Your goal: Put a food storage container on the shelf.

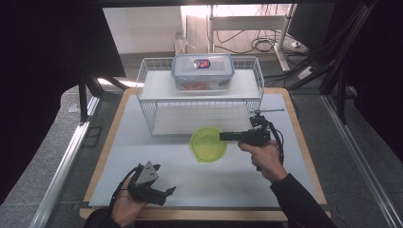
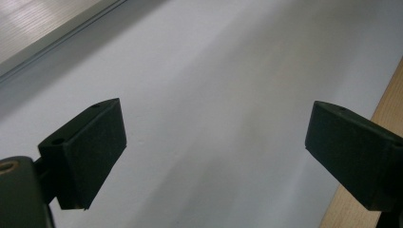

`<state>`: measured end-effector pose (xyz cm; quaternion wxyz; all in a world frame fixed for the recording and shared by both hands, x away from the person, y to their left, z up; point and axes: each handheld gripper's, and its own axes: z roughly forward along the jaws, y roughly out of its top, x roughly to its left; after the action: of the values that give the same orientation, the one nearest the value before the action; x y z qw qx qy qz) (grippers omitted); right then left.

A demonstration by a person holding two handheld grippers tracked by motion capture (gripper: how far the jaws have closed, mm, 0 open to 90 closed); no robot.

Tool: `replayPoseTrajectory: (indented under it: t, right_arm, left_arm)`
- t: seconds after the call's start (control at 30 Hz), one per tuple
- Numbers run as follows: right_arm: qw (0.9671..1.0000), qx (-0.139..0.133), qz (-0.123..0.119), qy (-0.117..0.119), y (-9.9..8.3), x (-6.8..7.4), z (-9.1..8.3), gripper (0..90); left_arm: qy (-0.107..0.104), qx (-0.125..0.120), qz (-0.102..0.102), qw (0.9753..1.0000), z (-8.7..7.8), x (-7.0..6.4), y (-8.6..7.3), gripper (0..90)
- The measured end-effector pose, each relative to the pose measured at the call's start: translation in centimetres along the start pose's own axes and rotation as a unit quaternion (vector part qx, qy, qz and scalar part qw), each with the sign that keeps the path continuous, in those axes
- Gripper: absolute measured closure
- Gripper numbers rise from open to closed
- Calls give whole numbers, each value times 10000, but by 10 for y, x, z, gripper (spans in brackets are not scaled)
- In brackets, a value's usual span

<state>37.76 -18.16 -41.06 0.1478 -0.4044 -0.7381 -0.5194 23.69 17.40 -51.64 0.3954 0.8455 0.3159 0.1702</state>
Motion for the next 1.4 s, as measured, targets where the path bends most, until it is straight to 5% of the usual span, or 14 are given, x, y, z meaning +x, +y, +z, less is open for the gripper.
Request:
replayPoseTrajectory:
  t: [0.73, 1.4]
  right_arm:
    - [9988, -478, 41, 13, 48, 19, -21, 815]
    - [9942, -1059, 89, -179, 113, 37, -42, 816]
  left_arm:
    - [16, -7, 23, 10000, 0, 1, 0, 65]
    - [-21, -76, -65, 9999, -2, 3, 0, 59]
